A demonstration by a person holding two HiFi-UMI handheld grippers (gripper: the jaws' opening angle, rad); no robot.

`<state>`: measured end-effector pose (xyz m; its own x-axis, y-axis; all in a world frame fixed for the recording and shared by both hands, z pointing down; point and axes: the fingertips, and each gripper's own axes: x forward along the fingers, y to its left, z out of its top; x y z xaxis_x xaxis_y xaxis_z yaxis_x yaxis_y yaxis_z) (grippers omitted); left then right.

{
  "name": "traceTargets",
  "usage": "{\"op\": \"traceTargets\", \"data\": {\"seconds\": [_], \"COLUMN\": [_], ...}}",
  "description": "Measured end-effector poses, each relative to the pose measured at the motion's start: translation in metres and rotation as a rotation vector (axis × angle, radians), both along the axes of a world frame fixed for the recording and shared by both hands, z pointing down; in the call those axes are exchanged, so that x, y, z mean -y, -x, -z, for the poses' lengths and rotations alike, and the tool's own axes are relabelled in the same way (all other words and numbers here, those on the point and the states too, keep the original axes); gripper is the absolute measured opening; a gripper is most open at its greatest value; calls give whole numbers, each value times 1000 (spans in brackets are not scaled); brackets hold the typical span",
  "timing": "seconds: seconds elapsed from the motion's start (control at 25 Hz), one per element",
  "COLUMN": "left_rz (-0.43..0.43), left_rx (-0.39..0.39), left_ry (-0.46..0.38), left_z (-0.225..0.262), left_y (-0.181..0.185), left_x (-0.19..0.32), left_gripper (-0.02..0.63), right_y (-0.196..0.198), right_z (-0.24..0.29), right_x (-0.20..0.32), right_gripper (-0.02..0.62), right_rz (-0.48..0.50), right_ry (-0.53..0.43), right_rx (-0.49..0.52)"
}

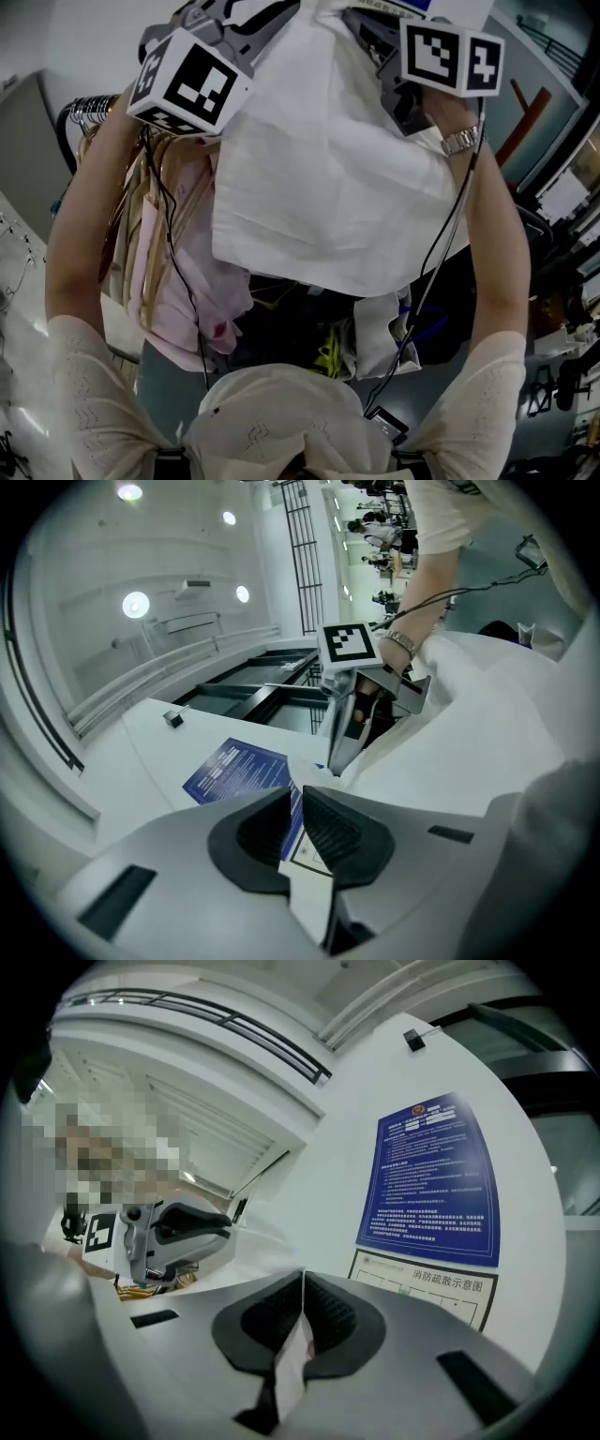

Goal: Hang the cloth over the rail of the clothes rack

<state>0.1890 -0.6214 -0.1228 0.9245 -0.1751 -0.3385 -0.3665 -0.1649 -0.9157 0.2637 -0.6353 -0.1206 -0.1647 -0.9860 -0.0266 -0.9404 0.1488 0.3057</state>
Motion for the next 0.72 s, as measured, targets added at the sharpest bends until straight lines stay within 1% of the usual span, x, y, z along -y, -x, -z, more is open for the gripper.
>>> {"op": "traceTargets", "data": {"seconds": [0.12,0.24,0.36,0.4,0.44,0.52,0.64,0.72], "left_rz": [2,-17,-30,-33,-36,-41,-44,-43], "left_rx": [-33,-37,9,30,51,88,102,92], "left_ry": [33,49,59,67,81,116,154,187], "left_z": [5,1,-16,-24,-33,-52,-75,-85], "left_y": [20,33,45,50,54,61,65,69], "left_x": [0,-12,-27,-31,-35,-42,-49,-53], "left_gripper": [25,25,25,25,25,25,25,25], "right_y": [0,5,5,4,2,-4,-13,-13], "right_z": [-4,-7,-6,-6,-6,-5,3,15], "right_x": [0,2,6,6,6,5,0,-10], "right_gripper": [23,25,28,42,55,57,57,57], "right_rz": [7,14,0,-9,-18,-39,-57,-49], "right_ry": [6,11,-4,-9,-12,-20,-50,-97], "right_rx": [0,-2,12,23,34,53,79,100]}}
